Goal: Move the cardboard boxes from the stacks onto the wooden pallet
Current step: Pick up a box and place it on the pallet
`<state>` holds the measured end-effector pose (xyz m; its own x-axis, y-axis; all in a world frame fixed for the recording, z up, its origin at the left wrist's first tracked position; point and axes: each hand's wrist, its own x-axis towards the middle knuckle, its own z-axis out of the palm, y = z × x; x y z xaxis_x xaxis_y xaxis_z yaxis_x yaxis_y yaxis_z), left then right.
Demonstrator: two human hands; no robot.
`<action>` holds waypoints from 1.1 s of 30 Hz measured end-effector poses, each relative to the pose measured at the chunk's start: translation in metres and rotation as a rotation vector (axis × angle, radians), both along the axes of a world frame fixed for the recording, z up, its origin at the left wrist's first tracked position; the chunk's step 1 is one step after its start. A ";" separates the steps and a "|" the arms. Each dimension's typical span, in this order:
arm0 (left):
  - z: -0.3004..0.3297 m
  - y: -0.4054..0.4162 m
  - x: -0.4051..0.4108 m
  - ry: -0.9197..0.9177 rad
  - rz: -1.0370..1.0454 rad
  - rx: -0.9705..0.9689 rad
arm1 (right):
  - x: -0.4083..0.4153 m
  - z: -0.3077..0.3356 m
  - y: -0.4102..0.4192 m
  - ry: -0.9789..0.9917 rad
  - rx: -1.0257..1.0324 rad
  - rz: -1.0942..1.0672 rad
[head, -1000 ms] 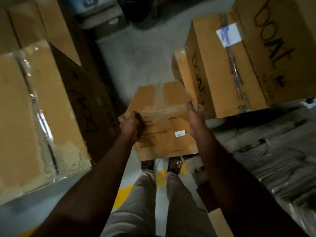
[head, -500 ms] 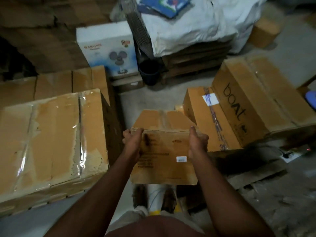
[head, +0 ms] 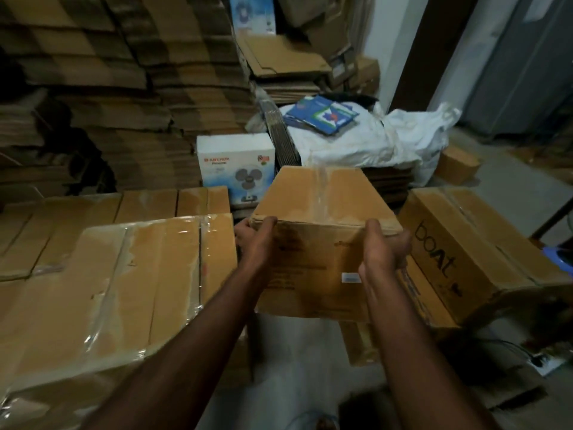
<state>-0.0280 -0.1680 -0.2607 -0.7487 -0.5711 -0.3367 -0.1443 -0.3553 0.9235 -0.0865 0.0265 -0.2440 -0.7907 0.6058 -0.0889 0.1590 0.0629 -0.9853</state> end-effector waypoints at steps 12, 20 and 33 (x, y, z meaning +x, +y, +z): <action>0.058 -0.219 0.172 0.121 0.131 -0.133 | 0.179 0.061 -0.212 0.257 -0.149 0.216; 0.056 -0.336 0.237 0.096 0.312 -0.229 | 0.215 0.061 -0.339 0.245 -0.088 0.373; 0.057 -0.544 0.260 0.091 0.430 -0.234 | 0.205 0.043 -0.558 0.144 -0.090 0.580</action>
<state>0.2325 -0.7118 -0.2038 -0.4496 -0.8868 -0.1067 0.0550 -0.1466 0.9877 0.1182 -0.5312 -0.2014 -0.9976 0.0677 0.0129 -0.0120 0.0147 -0.9998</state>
